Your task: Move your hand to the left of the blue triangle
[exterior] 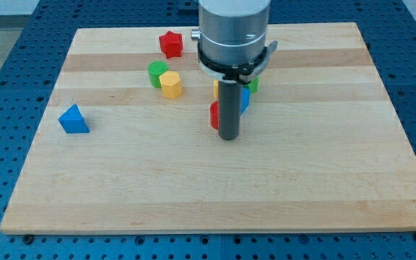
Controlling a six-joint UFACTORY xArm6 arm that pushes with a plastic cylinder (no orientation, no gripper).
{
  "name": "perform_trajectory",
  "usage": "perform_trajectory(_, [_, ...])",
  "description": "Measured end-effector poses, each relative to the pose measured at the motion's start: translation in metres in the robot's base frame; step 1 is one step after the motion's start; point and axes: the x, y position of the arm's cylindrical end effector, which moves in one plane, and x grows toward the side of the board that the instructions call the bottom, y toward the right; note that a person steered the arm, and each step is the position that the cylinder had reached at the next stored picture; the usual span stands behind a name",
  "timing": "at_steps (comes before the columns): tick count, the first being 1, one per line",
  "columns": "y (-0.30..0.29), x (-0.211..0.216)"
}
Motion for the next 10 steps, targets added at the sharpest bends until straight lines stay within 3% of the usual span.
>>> perform_trajectory(2, [-0.012, -0.012])
perform_trajectory(3, [-0.028, 0.016])
perform_trajectory(5, [-0.157, 0.099])
perform_trajectory(6, [-0.243, 0.107])
perform_trajectory(8, [-0.309, 0.028])
perform_trajectory(10, [-0.296, -0.008])
